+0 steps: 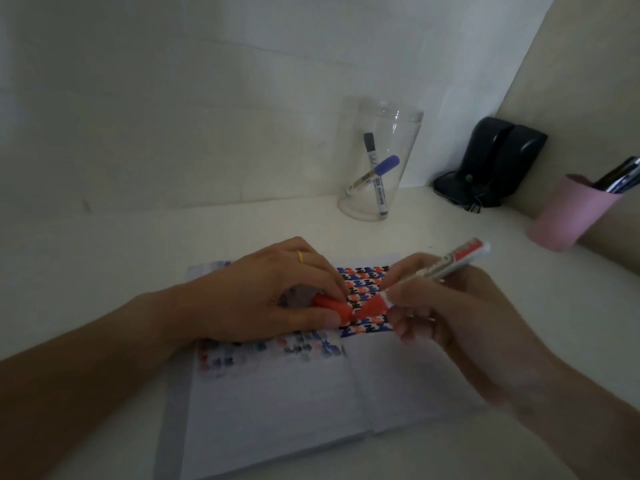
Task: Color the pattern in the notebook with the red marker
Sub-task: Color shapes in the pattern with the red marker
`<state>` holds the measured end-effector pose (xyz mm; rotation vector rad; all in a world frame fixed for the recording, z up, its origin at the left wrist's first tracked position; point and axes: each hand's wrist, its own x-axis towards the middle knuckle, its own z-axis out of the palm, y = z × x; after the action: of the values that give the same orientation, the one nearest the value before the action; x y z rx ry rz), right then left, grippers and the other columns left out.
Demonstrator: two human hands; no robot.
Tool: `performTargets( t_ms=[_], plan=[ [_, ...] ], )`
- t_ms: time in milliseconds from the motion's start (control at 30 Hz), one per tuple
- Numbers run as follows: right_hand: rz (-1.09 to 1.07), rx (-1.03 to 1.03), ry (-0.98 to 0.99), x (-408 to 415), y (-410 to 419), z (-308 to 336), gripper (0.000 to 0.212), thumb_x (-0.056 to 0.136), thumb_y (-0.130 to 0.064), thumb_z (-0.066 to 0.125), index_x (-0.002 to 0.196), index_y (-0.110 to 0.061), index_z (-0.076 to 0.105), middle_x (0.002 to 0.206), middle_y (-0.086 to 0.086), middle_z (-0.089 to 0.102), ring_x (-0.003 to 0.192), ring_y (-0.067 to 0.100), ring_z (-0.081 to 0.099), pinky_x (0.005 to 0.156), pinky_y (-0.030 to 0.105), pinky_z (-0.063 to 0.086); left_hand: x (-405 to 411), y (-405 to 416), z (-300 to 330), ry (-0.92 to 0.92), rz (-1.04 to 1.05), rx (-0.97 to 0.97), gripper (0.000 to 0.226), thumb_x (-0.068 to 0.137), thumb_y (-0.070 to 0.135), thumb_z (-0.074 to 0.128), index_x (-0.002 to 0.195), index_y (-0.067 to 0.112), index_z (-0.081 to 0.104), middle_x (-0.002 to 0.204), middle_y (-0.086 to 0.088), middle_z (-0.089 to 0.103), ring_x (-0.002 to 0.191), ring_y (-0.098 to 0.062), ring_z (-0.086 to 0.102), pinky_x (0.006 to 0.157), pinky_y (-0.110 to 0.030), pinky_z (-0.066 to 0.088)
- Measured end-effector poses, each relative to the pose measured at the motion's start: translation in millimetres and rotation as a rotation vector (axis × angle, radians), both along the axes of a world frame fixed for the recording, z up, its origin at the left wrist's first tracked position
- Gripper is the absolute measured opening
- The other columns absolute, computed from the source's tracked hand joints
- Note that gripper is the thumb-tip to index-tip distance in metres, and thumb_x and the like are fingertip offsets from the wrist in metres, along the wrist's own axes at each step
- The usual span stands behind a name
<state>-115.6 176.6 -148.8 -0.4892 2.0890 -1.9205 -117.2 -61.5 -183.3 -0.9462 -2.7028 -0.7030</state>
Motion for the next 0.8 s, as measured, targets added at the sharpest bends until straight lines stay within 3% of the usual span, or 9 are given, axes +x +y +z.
performTargets(
  t_ms=[167, 300, 600, 800],
  plan=[
    [-0.117, 0.033, 0.133, 8, 2, -28, 0.016, 0.078, 0.012, 0.071, 0.073, -0.003, 0.073, 0.056, 0.014, 0.066, 0.049, 0.020, 0.060, 0.048, 0.024, 0.051, -3, -2, -1, -0.029, -0.013, 0.014, 0.030, 0.090, 0.051, 0.069, 0.114, 0.033, 0.075, 0.121, 0.020, 0.070, 0.120, -0.006, 0.054, 0.098, -0.032, 0.050],
    [-0.155, 0.086, 0.245, 10, 3, -32, 0.013, 0.079, 0.006, 0.074, 0.075, -0.006, 0.074, 0.058, 0.014, 0.070, 0.051, 0.023, 0.065, 0.052, 0.030, 0.054, -4, -2, 0, -0.039, -0.021, 0.012, 0.030, 0.089, 0.049, 0.069, 0.114, 0.033, 0.075, 0.120, 0.019, 0.070, 0.120, -0.006, 0.055, 0.099, -0.030, 0.049],
    [-0.170, 0.123, 0.276, 14, 3, -30, 0.013, 0.079, 0.005, 0.076, 0.076, -0.008, 0.075, 0.064, 0.016, 0.073, 0.054, 0.024, 0.068, 0.056, 0.031, 0.058, -3, -1, 2, -0.019, -0.022, 0.004, 0.030, 0.089, 0.050, 0.068, 0.114, 0.034, 0.076, 0.119, 0.021, 0.070, 0.120, -0.002, 0.054, 0.099, -0.021, 0.045],
    [-0.194, 0.146, 0.284, 13, 6, -30, 0.013, 0.079, 0.003, 0.074, 0.076, -0.010, 0.075, 0.063, 0.014, 0.072, 0.055, 0.026, 0.068, 0.056, 0.034, 0.059, -2, -1, 2, -0.016, -0.023, 0.009, 0.031, 0.090, 0.050, 0.068, 0.113, 0.032, 0.076, 0.120, 0.019, 0.071, 0.120, -0.005, 0.055, 0.099, -0.028, 0.049]
  ],
)
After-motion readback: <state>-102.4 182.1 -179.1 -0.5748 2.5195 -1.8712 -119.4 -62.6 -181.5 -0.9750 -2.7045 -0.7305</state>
